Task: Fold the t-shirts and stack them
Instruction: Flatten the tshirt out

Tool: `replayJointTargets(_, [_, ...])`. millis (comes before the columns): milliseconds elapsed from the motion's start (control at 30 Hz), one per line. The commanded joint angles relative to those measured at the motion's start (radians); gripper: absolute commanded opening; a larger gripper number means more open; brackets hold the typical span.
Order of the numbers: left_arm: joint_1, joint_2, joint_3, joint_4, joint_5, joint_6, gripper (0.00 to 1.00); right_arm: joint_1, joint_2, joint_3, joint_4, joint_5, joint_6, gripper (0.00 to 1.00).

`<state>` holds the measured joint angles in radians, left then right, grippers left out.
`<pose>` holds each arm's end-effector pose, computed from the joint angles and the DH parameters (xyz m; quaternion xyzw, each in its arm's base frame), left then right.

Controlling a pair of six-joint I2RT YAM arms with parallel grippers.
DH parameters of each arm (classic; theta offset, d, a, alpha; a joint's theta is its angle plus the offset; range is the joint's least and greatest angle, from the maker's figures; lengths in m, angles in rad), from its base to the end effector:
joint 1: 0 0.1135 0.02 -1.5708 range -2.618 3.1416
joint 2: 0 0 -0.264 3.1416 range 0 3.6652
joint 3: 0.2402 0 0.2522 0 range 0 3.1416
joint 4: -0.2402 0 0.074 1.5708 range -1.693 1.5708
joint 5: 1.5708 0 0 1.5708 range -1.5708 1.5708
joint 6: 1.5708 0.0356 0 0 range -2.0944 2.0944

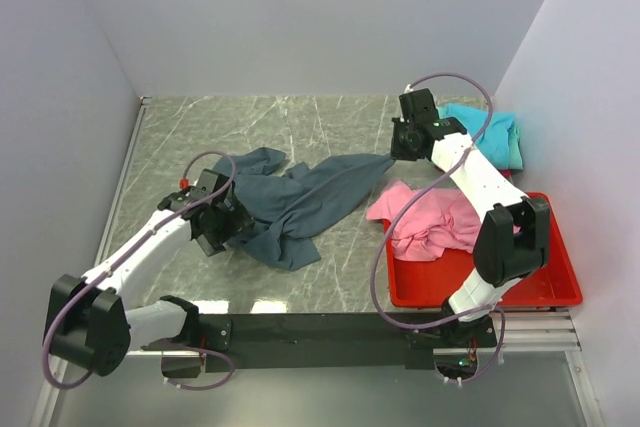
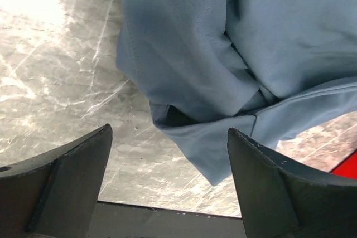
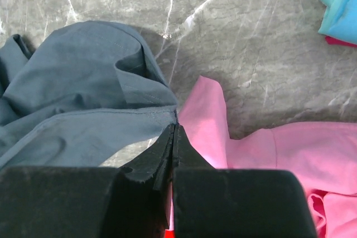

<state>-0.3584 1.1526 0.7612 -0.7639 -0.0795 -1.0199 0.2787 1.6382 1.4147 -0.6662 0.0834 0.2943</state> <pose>0.1942 -0.0697 0.2166 -0.3253 0.9221 -0.1010 0.1838 0.3458 0.0959 0.2961 0.0213 0.9416 0.0566 0.3312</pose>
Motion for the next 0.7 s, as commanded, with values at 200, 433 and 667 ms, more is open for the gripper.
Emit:
replayJointTargets(200, [0.003, 0.117, -0.007, 0.077, 0.106, 0.076, 0.82, -0.003, 0.041, 0.061, -0.001, 0.003, 0.005, 0.00])
replayJointTargets(433, [0.001, 0.150, -0.037, 0.110, 0.176, 0.090, 0.66, -0.003, 0.069, 0.093, -0.019, 0.024, -0.006, 0.00])
replayJointTargets(667, [-0.005, 0.147, -0.063, 0.109, 0.185, 0.081, 0.01, -0.004, 0.086, 0.115, -0.030, 0.022, -0.001, 0.00])
